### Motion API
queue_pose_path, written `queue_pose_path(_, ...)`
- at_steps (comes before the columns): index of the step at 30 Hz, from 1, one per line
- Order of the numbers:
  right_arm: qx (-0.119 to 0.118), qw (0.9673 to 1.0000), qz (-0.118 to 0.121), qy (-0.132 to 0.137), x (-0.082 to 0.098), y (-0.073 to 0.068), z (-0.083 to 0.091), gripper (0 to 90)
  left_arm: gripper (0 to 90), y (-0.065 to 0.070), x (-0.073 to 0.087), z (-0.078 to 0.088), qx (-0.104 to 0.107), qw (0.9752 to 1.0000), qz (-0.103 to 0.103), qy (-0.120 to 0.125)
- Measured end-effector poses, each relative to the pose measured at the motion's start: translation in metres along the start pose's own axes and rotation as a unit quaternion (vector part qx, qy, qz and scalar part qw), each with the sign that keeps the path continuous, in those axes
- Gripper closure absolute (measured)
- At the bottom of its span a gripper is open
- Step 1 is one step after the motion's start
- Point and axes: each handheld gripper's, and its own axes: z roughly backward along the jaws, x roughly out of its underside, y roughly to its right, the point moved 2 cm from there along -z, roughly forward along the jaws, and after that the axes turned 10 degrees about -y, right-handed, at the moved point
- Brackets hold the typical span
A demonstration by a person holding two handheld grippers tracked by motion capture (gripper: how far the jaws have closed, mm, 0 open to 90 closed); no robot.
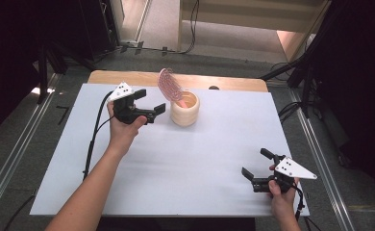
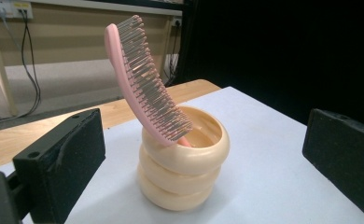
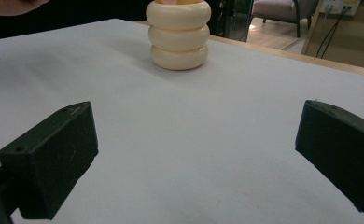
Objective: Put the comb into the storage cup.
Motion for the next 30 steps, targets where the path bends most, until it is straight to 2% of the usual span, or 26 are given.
queue_pose_path(12, 0.001, 1.0, 0.0, -0.001, 0.0, 0.0, 0.0, 0.0, 0.0, 0.007, 0.006, 0.021, 0.004, 0.9998, -0.01, 0.014)
queue_pose_path(18, 0.001, 1.0, -0.001, -0.002, 0.0, 0.0, 0.0, 0.0, 0.0, 0.01, 0.015, 0.031, 0.005, 0.9997, -0.014, 0.018)
queue_pose_path(23, 0.001, 1.0, 0.001, -0.001, 0.0, 0.0, 0.0, 0.0, 0.0, 0.014, 0.02, 0.039, -0.003, 0.9993, -0.034, 0.012)
queue_pose_path(30, 0.002, 1.0, 0.001, -0.002, 0.0, -0.001, 0.0, 0.0, 0.0, 0.016, 0.032, 0.051, -0.011, 0.9992, -0.037, 0.012)
